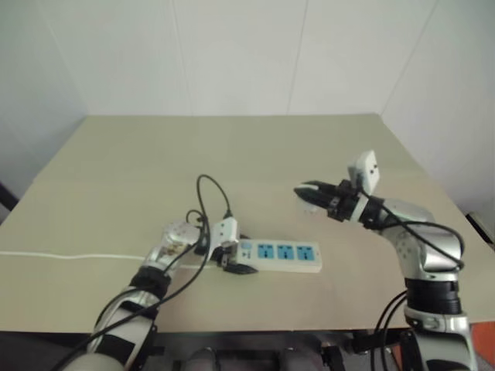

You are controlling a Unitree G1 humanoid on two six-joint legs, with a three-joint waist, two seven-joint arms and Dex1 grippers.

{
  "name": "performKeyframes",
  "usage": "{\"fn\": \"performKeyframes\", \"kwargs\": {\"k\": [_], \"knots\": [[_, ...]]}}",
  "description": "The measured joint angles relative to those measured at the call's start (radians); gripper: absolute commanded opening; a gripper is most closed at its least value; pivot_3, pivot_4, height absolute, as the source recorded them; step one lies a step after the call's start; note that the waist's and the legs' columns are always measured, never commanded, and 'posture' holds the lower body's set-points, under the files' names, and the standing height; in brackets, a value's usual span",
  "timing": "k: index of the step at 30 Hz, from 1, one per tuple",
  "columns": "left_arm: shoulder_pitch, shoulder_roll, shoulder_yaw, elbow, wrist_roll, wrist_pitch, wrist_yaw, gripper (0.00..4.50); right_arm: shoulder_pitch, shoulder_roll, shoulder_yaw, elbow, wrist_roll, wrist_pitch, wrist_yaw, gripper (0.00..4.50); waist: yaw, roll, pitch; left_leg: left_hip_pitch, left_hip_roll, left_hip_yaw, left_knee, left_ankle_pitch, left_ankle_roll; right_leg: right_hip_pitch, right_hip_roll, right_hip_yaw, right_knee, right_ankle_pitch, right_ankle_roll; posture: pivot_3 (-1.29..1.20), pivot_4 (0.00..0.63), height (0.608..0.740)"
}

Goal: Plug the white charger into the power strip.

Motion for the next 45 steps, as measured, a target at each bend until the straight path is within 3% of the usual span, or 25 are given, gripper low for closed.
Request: {"fn": "performKeyframes", "kwargs": {"k": [7,17,33,45], "knots": [[-0.002,0.005,0.000,0.003,-0.002,-0.001,-0.004,3.33,0.075,0.086,0.049,-0.001,0.010,-0.111,-0.008,1.20,0.000,0.000,0.000,0.000,0.000,0.000,0.000,0.000,0.000,0.000,0.000,0.000,0.000,0.000,0.000,0.00,0.150,0.740],[-0.001,0.011,0.000,-0.001,-0.006,0.007,-0.004,3.33,0.141,0.111,0.186,0.019,0.004,-0.284,0.078,1.20,-0.003,0.000,0.000,0.000,0.001,0.000,0.000,0.000,0.000,0.000,0.001,0.000,0.000,-0.001,0.001,0.00,0.150,0.740],[0.028,0.028,-0.004,-0.061,-0.015,0.049,0.010,3.33,0.130,0.140,0.309,0.180,-0.058,-0.500,0.135,1.20,-0.002,0.000,0.000,0.000,0.001,0.000,0.000,0.000,0.000,0.000,0.001,0.000,0.000,-0.001,0.001,0.00,0.150,0.740],[0.039,0.032,-0.010,-0.084,-0.023,0.068,0.021,3.33,0.104,0.141,0.317,0.237,-0.075,-0.551,0.160,1.20,-0.002,0.000,0.000,0.001,0.001,0.000,0.000,0.000,0.000,0.000,0.001,0.000,0.000,-0.001,0.000,0.00,0.150,0.740]]}}
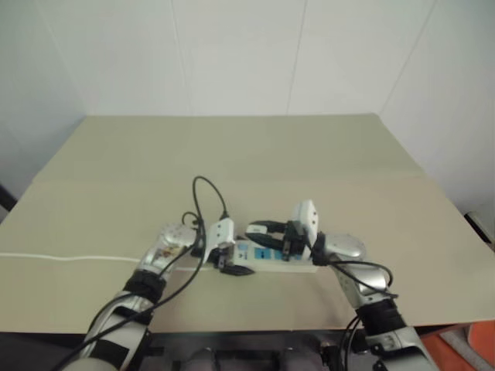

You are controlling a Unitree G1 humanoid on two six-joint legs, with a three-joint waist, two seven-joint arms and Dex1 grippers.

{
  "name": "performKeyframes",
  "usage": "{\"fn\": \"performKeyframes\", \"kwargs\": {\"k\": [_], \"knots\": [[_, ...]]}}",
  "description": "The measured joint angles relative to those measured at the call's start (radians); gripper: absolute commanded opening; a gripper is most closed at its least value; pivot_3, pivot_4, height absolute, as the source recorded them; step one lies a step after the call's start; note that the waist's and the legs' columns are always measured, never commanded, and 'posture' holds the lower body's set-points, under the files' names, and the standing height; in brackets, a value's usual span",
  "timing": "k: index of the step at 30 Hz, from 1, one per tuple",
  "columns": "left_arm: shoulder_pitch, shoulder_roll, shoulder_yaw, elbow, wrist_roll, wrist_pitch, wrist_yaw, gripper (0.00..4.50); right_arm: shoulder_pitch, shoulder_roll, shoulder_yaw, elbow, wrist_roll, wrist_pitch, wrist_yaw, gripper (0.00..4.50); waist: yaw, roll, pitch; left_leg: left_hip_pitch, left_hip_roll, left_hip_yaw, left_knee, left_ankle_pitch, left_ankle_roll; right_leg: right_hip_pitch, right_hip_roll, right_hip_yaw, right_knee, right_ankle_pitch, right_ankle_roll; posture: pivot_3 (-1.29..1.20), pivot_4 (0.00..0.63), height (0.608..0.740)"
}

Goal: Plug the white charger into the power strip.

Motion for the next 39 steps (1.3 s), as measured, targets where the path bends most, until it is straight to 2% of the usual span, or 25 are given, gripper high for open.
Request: {"fn": "performKeyframes", "kwargs": {"k": [13,39], "knots": [[0.029,0.026,-0.002,-0.046,-0.011,0.007,0.005,3.33,-0.040,-0.006,0.007,0.068,0.002,-0.048,0.092,1.20,0.000,0.000,0.000,0.000,0.000,0.000,0.000,0.000,0.000,0.000,0.000,0.000,0.000,0.000,0.000,0.00,0.150,0.740],[0.055,0.060,-0.003,-0.107,-0.015,0.045,0.016,3.33,-0.071,0.027,0.020,0.184,-0.010,-0.168,0.148,1.20,-0.006,0.000,0.000,0.001,0.001,0.000,-0.001,0.000,0.000,0.000,0.001,0.000,0.000,0.000,-0.001,0.00,0.150,0.740]]}}
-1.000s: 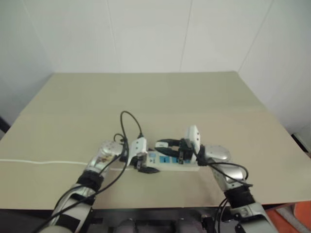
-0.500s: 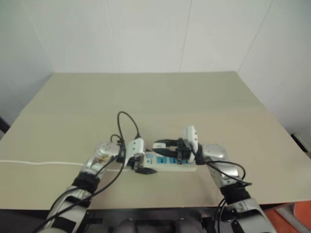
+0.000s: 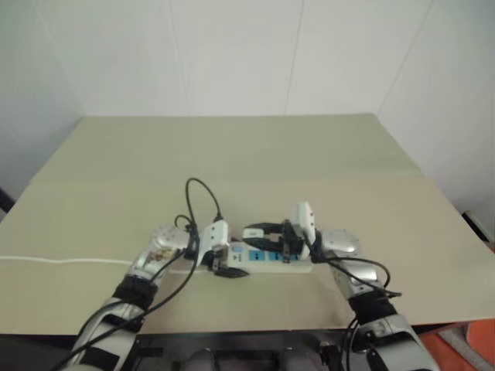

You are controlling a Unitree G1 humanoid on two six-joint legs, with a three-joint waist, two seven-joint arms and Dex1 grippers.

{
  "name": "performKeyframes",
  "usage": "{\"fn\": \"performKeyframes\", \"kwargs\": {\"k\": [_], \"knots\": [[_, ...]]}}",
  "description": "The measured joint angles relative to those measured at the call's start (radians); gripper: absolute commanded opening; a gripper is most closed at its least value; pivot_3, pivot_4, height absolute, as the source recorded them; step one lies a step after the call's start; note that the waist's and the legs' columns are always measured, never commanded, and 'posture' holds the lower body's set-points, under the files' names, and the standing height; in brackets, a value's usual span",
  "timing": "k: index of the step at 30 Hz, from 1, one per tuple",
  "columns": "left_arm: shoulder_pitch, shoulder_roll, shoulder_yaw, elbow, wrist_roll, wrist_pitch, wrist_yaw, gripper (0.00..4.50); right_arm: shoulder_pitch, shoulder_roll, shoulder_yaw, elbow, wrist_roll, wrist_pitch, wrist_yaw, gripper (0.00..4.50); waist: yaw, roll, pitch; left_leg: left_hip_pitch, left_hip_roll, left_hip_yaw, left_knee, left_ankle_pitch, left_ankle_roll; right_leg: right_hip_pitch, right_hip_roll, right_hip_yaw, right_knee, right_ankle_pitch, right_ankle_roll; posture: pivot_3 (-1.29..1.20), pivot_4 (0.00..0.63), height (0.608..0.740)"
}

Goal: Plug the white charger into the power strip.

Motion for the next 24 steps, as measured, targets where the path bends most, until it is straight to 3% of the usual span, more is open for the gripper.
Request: {"fn": "performKeyframes", "kwargs": {"k": [24], "knots": [[0.005,0.004,-0.003,-0.005,-0.002,0.001,0.008,3.33,-0.008,-0.029,0.001,0.092,0.004,-0.095,0.042,1.20,-0.003,0.000,0.000,0.002,0.000,0.000,0.000,0.000,0.000,0.002,0.000,0.000,0.000,0.000,0.000,0.00,0.150,0.740]]}}
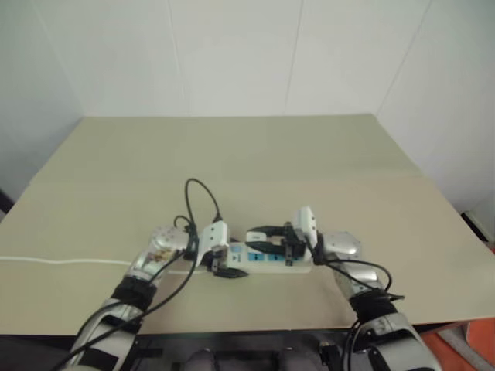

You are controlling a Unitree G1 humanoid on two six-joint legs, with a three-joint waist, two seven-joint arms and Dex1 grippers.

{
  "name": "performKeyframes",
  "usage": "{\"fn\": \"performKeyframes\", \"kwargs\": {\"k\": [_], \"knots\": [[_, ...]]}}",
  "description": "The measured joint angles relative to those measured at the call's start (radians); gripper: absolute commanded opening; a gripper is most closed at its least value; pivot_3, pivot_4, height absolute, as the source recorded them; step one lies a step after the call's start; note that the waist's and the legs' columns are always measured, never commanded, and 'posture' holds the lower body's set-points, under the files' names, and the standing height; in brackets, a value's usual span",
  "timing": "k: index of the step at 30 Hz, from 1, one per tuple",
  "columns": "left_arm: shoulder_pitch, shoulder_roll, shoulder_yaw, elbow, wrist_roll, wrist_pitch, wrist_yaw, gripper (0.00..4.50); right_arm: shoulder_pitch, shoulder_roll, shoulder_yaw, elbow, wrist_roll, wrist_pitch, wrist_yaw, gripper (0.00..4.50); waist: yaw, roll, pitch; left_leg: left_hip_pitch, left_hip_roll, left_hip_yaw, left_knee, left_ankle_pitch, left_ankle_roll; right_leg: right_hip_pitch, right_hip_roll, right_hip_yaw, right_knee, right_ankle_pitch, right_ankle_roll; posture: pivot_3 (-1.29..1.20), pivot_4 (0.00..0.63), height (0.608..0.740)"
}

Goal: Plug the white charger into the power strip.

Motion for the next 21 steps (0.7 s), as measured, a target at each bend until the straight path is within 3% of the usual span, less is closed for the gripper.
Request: {"fn": "performKeyframes", "kwargs": {"k": [21], "knots": [[0.000,0.010,-0.002,0.004,-0.002,0.001,0.000,3.33,-0.043,-0.017,0.055,0.024,-0.039,-0.017,0.004,1.20,-0.010,-0.002,-0.002,0.002,0.000,0.000,0.000,0.000,0.000,0.001,0.000,0.000,0.001,0.000,0.000,0.00,0.150,0.740]]}}
